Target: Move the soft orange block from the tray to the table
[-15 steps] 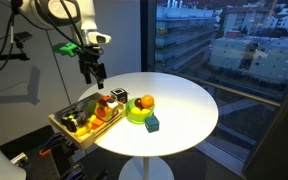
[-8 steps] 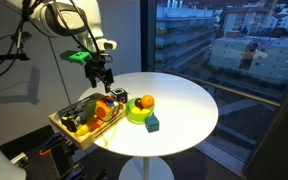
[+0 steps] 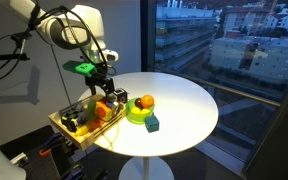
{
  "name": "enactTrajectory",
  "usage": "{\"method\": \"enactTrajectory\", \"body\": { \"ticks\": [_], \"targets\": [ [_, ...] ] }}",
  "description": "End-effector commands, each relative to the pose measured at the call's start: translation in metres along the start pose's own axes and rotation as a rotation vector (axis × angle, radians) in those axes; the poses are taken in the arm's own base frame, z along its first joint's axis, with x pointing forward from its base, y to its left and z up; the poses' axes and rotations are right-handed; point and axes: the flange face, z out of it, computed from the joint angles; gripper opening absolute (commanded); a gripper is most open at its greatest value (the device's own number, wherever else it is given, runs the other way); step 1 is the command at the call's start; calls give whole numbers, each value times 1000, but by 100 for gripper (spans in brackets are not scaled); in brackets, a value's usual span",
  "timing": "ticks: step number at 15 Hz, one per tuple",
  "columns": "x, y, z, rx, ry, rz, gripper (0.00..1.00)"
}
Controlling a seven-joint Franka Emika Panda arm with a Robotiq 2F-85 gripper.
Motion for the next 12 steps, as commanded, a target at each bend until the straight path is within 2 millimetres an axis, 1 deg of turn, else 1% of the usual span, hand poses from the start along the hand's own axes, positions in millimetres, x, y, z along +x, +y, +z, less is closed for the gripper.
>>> {"method": "enactTrajectory", "body": {
  "ticks": [1,6,7,8,9,11,12],
  "targets": [
    [-1,3,15,15,14,-35,100],
    [0,2,35,-3,39,-57,100],
    [1,2,38,-7,47,-58,82],
    [1,2,41,-14,52,-57,74],
    [2,2,43,-19,57,-57,68],
    [4,2,42,-33,71,-51,49],
    [5,2,40,-42,79,-39,43]
  ]
}}
